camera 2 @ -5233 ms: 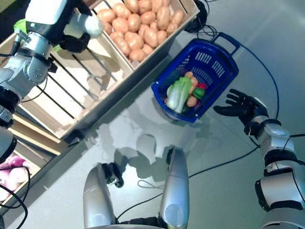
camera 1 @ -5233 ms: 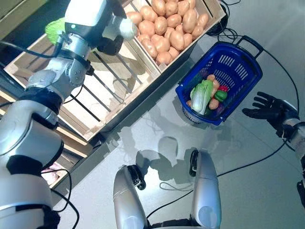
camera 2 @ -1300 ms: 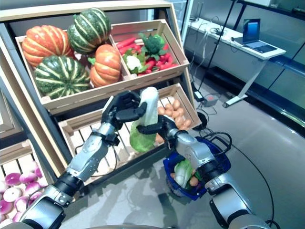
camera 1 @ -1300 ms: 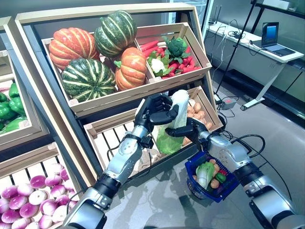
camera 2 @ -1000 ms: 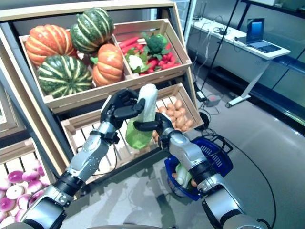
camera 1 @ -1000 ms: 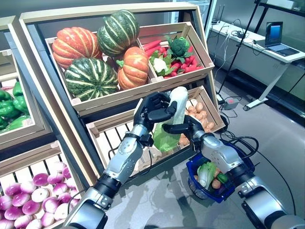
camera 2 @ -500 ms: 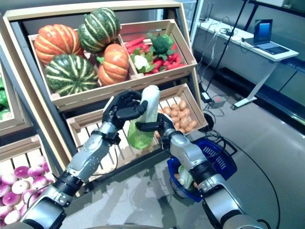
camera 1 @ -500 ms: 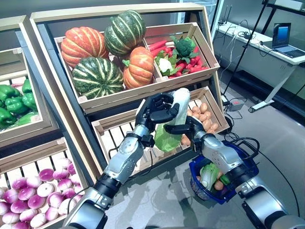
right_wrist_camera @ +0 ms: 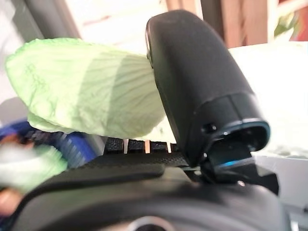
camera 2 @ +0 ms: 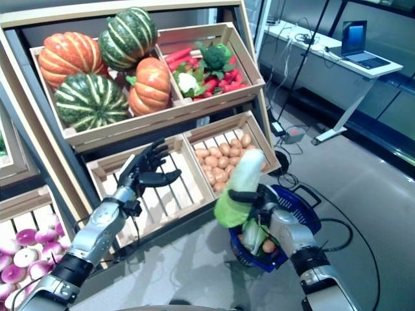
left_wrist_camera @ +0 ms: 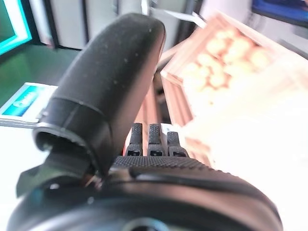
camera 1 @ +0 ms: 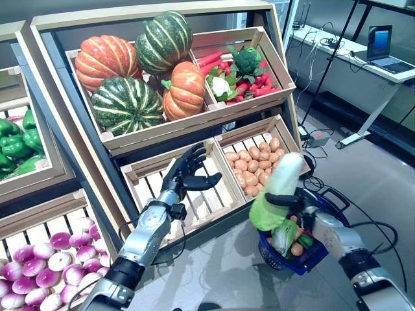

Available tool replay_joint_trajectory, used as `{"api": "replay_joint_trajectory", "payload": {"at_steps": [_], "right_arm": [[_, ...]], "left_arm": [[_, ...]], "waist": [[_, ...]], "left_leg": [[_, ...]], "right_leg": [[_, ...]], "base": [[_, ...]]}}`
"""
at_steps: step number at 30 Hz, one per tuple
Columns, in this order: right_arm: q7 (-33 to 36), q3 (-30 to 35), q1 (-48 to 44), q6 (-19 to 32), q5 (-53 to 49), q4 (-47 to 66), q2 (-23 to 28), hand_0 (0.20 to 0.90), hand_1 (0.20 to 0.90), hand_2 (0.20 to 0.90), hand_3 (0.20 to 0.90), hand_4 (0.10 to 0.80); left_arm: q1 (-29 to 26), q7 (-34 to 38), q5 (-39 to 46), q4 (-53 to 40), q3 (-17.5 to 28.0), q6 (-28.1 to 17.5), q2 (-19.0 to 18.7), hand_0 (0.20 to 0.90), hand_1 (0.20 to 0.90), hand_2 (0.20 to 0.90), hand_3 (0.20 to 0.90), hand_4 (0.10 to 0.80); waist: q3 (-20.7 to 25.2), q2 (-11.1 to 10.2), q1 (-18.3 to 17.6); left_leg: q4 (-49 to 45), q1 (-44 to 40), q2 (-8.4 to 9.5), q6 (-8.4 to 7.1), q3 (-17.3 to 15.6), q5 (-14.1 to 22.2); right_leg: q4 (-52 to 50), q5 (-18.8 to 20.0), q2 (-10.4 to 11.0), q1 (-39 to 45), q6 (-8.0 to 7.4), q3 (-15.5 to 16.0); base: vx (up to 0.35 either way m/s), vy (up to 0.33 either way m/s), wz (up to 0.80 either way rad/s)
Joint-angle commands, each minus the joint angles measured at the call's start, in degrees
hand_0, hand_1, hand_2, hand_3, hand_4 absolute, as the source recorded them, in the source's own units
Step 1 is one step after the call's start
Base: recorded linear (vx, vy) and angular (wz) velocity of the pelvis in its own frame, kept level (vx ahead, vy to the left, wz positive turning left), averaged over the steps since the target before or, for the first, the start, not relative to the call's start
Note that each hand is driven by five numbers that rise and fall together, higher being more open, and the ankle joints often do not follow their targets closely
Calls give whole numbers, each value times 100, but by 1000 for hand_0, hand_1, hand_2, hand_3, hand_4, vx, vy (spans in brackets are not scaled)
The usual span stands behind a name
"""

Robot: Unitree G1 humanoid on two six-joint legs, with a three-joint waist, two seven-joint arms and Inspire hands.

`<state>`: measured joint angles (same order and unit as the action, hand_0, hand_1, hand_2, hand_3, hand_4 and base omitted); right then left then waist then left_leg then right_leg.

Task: Put vegetables into the basket

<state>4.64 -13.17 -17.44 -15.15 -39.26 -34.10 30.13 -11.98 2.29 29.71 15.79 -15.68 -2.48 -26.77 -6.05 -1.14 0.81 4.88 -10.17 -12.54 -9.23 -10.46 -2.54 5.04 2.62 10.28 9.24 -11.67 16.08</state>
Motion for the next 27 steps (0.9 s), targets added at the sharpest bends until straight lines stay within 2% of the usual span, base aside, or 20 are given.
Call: {"api": "replay_joint_trajectory", "payload": {"at_steps": [1,7,12,14,19,21,25,27], "right_arm": [[-47,585,-651,1054,-394,-91,442,300,300,300,300,400],[130,960,-791,1208,-503,-1255,629,300,300,300,300,400],[453,1149,-1185,1358,-1063,-1986,601,300,300,300,300,400],[444,1200,-1442,1582,-1309,-2348,634,300,300,300,300,400],[506,1321,-1784,1631,-1583,-2751,932,300,300,300,300,400],[486,1406,-1985,1653,-1638,-3029,1097,300,300,300,300,400],[491,1447,-2270,1696,-1758,-3298,1351,300,300,300,300,400],[479,1412,-2459,1783,-1840,-3345,1421,300,300,300,300,400]], "left_arm": [[-446,-182,-147,164,288,-599,-318,900,900,900,900,800],[-444,-131,106,492,322,-563,-329,900,900,900,900,800],[-584,-102,298,504,142,-589,-250,900,900,900,900,800],[-846,-130,267,611,-91,-781,-253,900,900,900,900,800],[-1026,29,293,462,-351,-885,-367,900,900,900,900,800],[-1101,8,379,385,-476,-1031,-427,900,900,900,900,800],[-1173,-95,692,244,-659,-1264,-480,900,900,900,900,800],[-1235,-148,719,217,-801,-1455,-444,900,900,900,900,800]], "waist": [[269,-107,25],[207,-103,96],[-193,-102,202],[-632,-96,256],[-1186,10,260],[-1452,103,297],[-1781,253,310],[-1923,322,310]], "left_leg": [[13,189,21,114,-108,43],[-35,143,41,146,-159,45],[-1208,791,-47,146,-71,394],[-1998,1407,-129,132,133,656],[-3096,2305,-285,180,289,1028],[-3680,2780,-250,274,385,1267],[-4577,3497,-179,367,524,1690],[-4965,3806,-133,363,597,1851]], "right_leg": [[-28,30,68,7,248,-106],[-130,0,73,-7,254,-95],[-1151,-407,149,-544,378,-199],[-1831,-600,289,-1080,406,-239],[-2936,-952,535,-1852,511,-256],[-3601,-1117,719,-2295,585,-247],[-4651,-1447,973,-3077,603,-413],[-5059,-1566,1076,-3405,612,-460]], "base": [[1,2,-4],[0,0,-1],[-131,-66,-9],[-322,-95,2],[-215,-45,9],[-193,-20,13],[-139,-26,11],[-121,-39,15]]}}
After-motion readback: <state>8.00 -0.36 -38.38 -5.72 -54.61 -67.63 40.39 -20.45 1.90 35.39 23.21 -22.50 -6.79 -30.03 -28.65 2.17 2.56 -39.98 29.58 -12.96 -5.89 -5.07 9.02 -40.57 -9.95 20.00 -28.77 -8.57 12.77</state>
